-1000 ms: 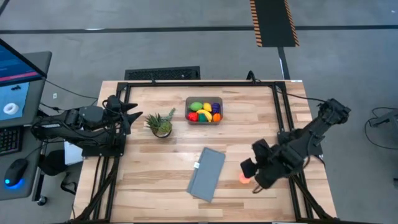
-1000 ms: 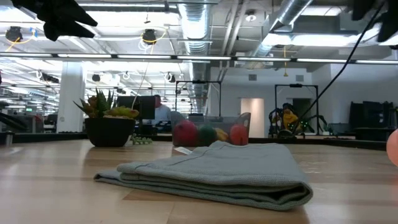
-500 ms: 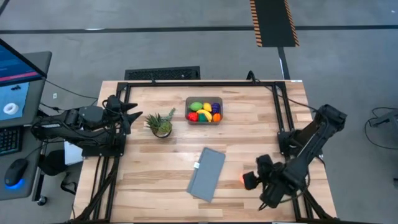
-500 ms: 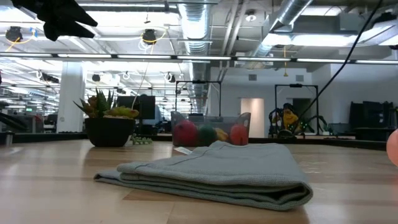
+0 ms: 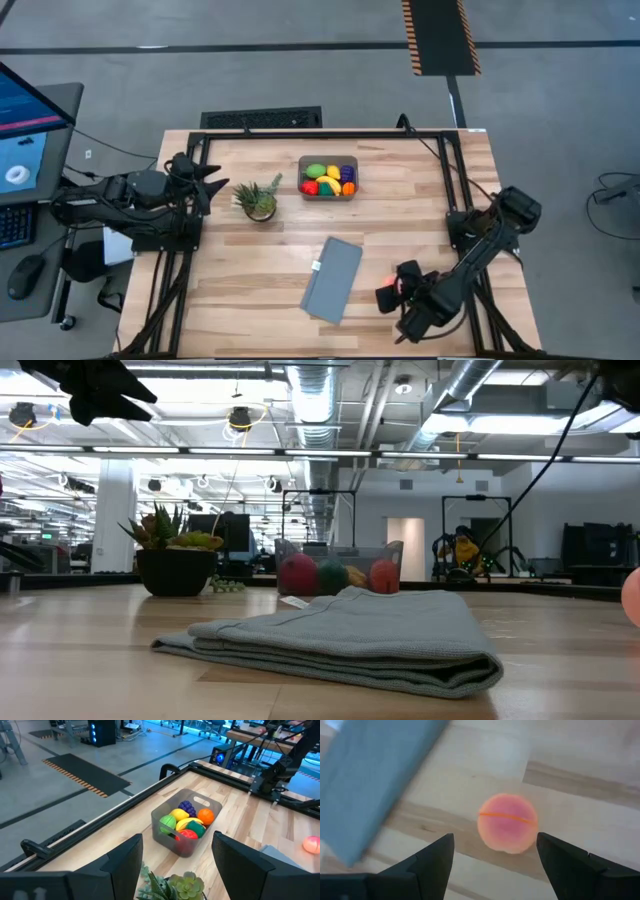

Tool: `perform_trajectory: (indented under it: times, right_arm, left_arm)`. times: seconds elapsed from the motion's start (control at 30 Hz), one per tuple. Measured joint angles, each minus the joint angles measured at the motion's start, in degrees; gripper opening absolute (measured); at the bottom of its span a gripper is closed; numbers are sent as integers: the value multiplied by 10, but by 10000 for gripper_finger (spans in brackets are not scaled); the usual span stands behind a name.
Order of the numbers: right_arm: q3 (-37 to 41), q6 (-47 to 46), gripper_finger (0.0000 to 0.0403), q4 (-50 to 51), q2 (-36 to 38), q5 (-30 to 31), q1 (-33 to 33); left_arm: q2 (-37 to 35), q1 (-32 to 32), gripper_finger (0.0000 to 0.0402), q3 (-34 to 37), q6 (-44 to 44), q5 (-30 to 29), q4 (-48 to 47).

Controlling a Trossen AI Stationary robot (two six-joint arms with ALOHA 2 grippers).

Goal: Pick and placing Produce into tupperware
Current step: Put the peach into the black bin

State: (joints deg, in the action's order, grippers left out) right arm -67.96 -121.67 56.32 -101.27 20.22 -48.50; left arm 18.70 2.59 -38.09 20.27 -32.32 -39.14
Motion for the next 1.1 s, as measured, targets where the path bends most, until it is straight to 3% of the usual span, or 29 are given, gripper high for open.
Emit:
perform_trajectory:
  times: [0.23,0.83,1.1]
  right_arm:
    - [0,-4,306,-11,-32,-10,12]
    - [-1,16,306,10,-31,-19,33]
    - [37,21,306,-77,-31,-21,44]
  left_arm:
    - [0,0,227,0,4,0,0]
    - [0,0,227,0,5,0,0]
    - [0,0,227,0,5,0,0]
